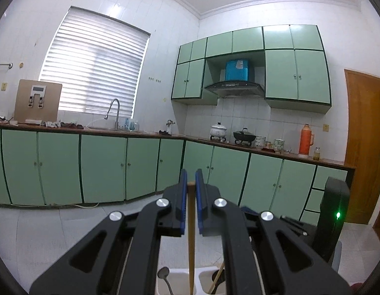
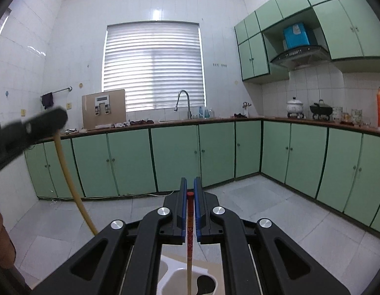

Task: Organize utensils
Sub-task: 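Carry both chopsticks up and lower them into the utensil holder, then open both tools to release the chopsticks and withdraw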

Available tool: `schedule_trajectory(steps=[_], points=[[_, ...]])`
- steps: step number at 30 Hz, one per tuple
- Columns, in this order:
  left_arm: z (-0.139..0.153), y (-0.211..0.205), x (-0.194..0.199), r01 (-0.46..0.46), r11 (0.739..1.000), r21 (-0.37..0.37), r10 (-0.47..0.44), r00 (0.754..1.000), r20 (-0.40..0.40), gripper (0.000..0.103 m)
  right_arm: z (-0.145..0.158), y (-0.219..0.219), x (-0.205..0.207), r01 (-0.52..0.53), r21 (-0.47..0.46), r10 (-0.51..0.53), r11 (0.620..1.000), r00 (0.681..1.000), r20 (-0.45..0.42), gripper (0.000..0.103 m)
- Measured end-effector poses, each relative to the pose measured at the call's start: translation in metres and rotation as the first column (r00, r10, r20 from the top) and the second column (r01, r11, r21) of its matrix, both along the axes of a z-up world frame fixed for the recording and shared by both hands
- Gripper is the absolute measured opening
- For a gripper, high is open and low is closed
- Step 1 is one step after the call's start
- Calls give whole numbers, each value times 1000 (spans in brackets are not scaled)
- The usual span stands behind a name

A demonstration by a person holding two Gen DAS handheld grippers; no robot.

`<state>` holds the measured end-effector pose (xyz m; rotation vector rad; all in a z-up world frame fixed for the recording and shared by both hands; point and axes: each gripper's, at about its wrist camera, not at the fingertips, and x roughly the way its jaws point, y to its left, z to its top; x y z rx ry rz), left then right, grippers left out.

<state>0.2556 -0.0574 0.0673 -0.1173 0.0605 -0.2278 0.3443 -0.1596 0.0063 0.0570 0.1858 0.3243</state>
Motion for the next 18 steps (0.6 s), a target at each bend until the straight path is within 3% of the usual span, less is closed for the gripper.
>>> schedule_trajectory(steps=[6,18], points=[[-9,-5,14,-10,1000,13,10,1000,-22,6,-7,0,7,0,-8,0,1000,1000,-23,6],[-72,-5,47,-24,996,86,39,984,-174,6,-39,-5,4,-11,-4,10,1000,995,-97,6]])
